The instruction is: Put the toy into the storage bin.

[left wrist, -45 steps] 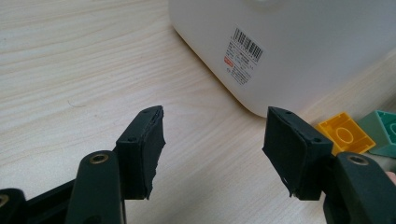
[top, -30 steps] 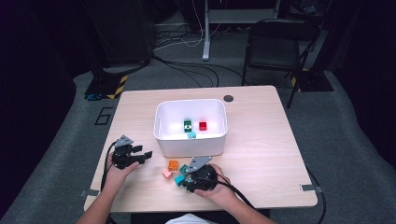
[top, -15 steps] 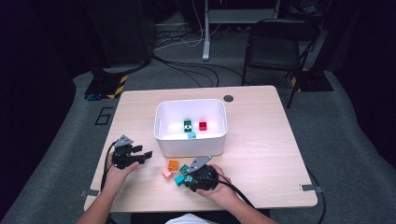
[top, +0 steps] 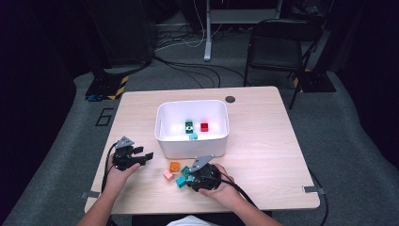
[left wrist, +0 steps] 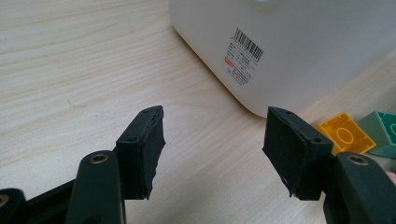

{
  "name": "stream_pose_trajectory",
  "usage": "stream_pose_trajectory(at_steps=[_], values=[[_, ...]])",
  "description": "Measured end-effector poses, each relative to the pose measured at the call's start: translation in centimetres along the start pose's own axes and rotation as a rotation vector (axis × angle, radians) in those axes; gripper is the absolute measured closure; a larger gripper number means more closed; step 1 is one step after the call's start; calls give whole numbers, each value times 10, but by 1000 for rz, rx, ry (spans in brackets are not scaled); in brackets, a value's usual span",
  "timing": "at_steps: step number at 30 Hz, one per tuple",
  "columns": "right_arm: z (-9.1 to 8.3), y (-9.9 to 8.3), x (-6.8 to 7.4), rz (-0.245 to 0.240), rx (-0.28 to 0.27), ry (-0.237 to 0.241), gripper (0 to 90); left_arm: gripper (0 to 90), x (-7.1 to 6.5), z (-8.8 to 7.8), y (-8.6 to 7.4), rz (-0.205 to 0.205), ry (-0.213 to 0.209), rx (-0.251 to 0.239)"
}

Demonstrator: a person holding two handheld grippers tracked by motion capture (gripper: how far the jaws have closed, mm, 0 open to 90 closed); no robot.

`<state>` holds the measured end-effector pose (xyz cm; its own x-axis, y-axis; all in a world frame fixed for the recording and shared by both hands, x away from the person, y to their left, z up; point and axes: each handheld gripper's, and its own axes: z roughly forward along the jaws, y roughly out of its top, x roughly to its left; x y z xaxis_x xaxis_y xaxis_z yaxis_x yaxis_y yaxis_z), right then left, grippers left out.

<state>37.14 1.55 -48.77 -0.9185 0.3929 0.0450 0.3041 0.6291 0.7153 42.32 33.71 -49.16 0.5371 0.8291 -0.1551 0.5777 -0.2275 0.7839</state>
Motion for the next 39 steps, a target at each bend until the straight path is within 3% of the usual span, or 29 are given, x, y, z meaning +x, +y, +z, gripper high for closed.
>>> stream_pose_trajectory(at_steps=[14, 25, 36, 39], values=[[-26, 21, -7, 11, -24, 22, 579, 376, 0, 0, 0, 6, 1, 8], [-58, 44, -19, 22, -37, 40, 579, 376, 0, 0, 0, 4, 6, 1], [-85, 63, -31, 45, -53, 27, 580, 377, 0, 0, 0, 5, 3, 5], [-91, 69, -33, 30, -62, 19, 580, 376, 0, 1, 0, 7, 1, 7]])
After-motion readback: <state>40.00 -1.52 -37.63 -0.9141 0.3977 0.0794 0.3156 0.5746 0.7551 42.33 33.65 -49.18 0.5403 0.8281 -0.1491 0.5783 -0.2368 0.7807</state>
